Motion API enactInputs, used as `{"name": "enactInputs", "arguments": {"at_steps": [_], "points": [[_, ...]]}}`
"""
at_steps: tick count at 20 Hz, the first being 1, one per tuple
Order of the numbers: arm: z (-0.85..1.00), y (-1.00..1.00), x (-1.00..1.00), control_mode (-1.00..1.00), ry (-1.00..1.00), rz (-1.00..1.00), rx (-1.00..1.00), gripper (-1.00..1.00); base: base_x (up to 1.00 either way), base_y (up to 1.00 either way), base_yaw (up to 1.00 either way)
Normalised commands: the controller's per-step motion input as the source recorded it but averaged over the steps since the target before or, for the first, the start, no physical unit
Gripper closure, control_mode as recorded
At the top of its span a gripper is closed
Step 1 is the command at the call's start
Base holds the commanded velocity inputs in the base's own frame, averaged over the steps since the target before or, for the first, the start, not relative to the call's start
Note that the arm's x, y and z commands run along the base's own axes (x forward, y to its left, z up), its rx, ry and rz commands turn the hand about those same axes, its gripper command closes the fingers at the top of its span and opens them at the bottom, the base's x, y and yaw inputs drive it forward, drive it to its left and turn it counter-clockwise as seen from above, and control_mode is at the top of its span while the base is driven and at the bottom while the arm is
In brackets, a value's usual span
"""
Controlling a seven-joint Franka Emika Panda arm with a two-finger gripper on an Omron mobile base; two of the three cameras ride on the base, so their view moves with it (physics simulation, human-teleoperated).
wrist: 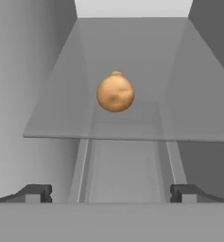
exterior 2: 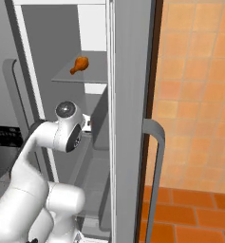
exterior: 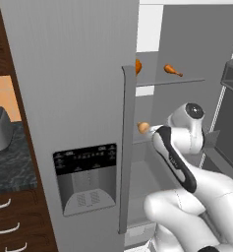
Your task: Place one squash and one chicken drumstick in each tupperware on the nearby counter, to pack two identical lunches.
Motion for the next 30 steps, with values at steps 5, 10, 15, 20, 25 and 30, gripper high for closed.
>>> {"name": "enactInputs", "arguments": {"at_steps": [5,10,15,20,25,30], "points": [[-0.23,0.1,0.79,-1.0,0.04,0.02,0.0,-1.0,0.0,0.0,0.0],[-0.23,0.05,0.75,-1.0,0.06,0.02,0.0,-1.0,0.0,0.0,0.0],[-0.2,0.03,0.62,-1.0,0.05,0.01,0.0,-1.0,0.0,0.0,0.0],[-0.2,0.0,0.49,-1.0,0.02,0.01,0.0,-1.0,0.0,0.0,0.0],[-0.31,0.0,0.45,-1.0,0.01,0.0,0.0,1.0,0.0,0.0,0.0],[-0.28,0.0,0.03,-1.0,0.04,0.01,0.0,1.0,0.0,0.0,0.0]]}}
